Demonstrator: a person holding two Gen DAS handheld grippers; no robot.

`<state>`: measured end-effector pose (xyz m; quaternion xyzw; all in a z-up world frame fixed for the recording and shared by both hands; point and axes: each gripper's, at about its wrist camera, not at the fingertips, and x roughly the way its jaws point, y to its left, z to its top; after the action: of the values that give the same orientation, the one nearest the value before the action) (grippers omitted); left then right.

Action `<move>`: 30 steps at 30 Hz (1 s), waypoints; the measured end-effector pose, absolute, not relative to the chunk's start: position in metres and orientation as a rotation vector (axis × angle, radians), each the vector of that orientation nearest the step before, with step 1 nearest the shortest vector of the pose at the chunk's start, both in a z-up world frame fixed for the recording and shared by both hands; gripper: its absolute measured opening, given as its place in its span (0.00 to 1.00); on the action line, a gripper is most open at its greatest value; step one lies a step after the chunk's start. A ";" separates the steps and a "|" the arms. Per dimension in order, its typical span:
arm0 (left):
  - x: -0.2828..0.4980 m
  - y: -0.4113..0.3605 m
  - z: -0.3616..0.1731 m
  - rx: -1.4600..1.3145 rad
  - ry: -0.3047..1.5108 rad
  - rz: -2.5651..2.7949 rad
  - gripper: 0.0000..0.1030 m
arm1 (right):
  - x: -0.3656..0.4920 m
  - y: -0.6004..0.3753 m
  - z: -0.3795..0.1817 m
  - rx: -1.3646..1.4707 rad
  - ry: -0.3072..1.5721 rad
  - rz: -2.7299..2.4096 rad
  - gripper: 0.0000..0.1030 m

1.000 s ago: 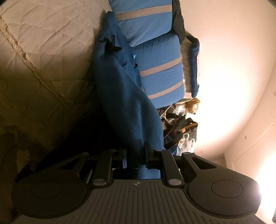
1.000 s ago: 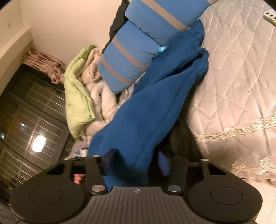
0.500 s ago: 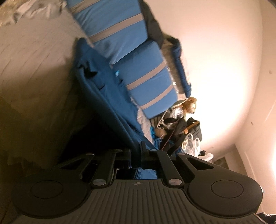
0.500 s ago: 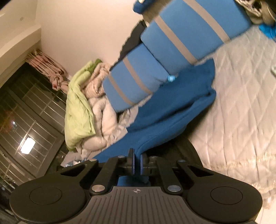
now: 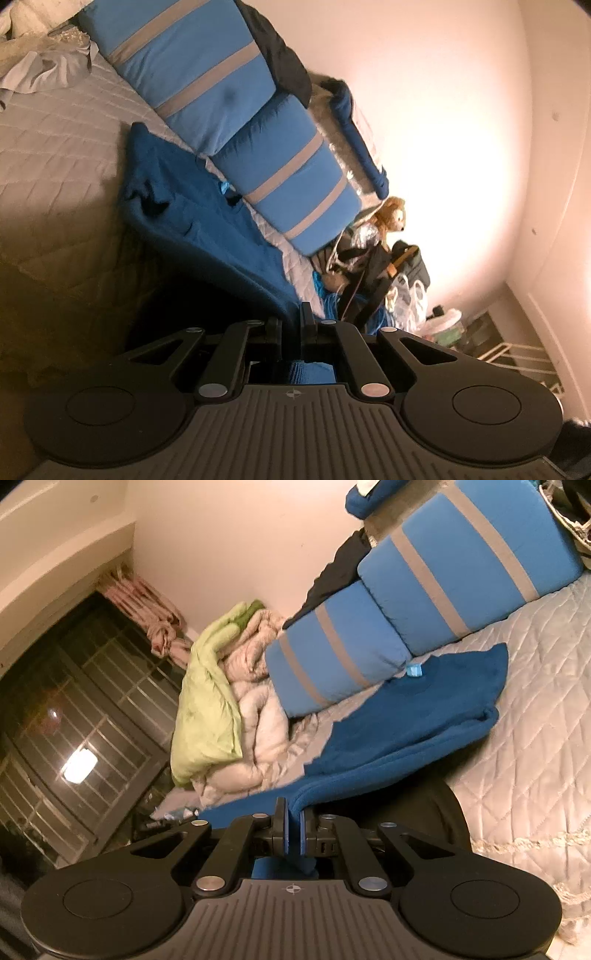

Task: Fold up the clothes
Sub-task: 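Fold the held hem up toward the collar with both grippers and release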

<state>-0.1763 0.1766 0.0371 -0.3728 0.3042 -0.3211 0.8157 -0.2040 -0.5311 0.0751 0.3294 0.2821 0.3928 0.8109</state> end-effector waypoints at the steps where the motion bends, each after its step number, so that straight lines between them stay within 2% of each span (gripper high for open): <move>1: -0.173 0.176 0.037 -0.800 0.641 -0.683 0.07 | -0.200 -0.531 0.075 0.719 0.595 0.838 0.07; 11: -0.133 0.177 0.061 -0.783 0.564 -0.631 0.07 | -0.148 -0.532 0.090 0.784 0.542 0.761 0.07; 30: -0.065 0.177 0.080 -0.778 0.545 -0.570 0.07 | -0.073 -0.530 0.105 0.786 0.562 0.665 0.07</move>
<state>-0.0646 0.1767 0.0804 -0.3695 0.2589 -0.2709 0.8503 -0.0729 -0.5296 0.1052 0.3710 0.2649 0.3138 0.8329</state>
